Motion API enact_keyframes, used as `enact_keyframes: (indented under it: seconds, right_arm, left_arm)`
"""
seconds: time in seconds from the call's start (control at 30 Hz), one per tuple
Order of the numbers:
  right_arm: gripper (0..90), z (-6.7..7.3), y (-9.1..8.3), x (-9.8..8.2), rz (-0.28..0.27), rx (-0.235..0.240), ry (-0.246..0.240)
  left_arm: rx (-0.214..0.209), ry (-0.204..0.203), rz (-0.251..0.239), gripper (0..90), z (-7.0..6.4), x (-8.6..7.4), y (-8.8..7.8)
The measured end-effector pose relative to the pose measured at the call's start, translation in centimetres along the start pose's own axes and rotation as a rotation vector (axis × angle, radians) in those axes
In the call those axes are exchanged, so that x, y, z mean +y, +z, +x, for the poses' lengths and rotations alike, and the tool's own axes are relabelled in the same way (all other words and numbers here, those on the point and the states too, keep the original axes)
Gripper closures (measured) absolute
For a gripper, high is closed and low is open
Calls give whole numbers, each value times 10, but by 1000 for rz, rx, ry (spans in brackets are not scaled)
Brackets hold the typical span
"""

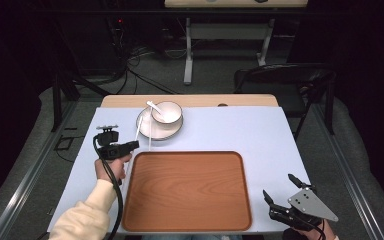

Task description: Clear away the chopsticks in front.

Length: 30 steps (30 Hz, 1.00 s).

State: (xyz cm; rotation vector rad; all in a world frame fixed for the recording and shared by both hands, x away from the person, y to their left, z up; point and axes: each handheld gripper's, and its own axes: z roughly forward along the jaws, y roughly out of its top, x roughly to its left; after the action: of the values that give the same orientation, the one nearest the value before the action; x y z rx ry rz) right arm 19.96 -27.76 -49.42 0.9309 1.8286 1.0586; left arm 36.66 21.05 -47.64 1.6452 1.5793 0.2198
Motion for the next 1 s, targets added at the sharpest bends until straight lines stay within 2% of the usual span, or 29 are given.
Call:
enact_keyframes:
  seconds: [0.03, 0.07, 0.13, 0.2, 0.23, 0.3, 0.37, 0.4, 0.47, 0.6, 0.67, 0.83, 0.97, 1.0]
  right_arm:
    - [143, -1, -1, 0, -1, 0, 4]
    - [143, -1, -1, 0, -3, -1, 5]
    - [143, 0, -1, 0, -1, 0, 4]
    - [143, 0, -1, 0, -1, -1, 2]
    - [143, 0, -1, 0, -1, -1, 2]
    - [143, 0, -1, 0, -1, 1, -2]
    - [143, 0, -1, 0, 1, 2, -2]
    - [143, 0, -1, 0, 1, 2, -2]
    - [143, 0, -1, 0, 3, 3, -2]
    - [143, 0, 0, 0, 7, 6, -4]
    - [143, 0, 0, 0, 4, 6, -2]
    - [143, 0, 1, 1, 5, 9, -6]
    - [143, 0, 0, 0, 3, 8, 0]
    - [143, 0, 1, 0, 4, 9, -3]
  left_arm:
    - [-5, -14, 2, 844, -1, -6, 0]
    - [2, -3, 9, 844, -5, -16, 1]
    - [0, -3, 12, 843, -5, -20, 1]
    - [4, -9, 18, 843, -6, -34, 3]
    - [4, -9, 18, 843, -6, -34, 3]
    - [14, -34, 32, 843, -5, -50, 8]
    - [12, -58, 45, 843, -2, -58, 10]
    - [12, -58, 45, 842, -2, -58, 10]
    - [28, -76, 54, 843, 0, -69, 11]
    - [44, -83, 67, 842, 2, -75, 12]
    - [75, -67, 78, 842, 3, -80, 14]
    - [97, -74, 108, 842, 6, -85, 17]
    - [117, -62, 114, 840, 5, -88, 17]
    - [134, -59, 117, 839, 5, -89, 19]
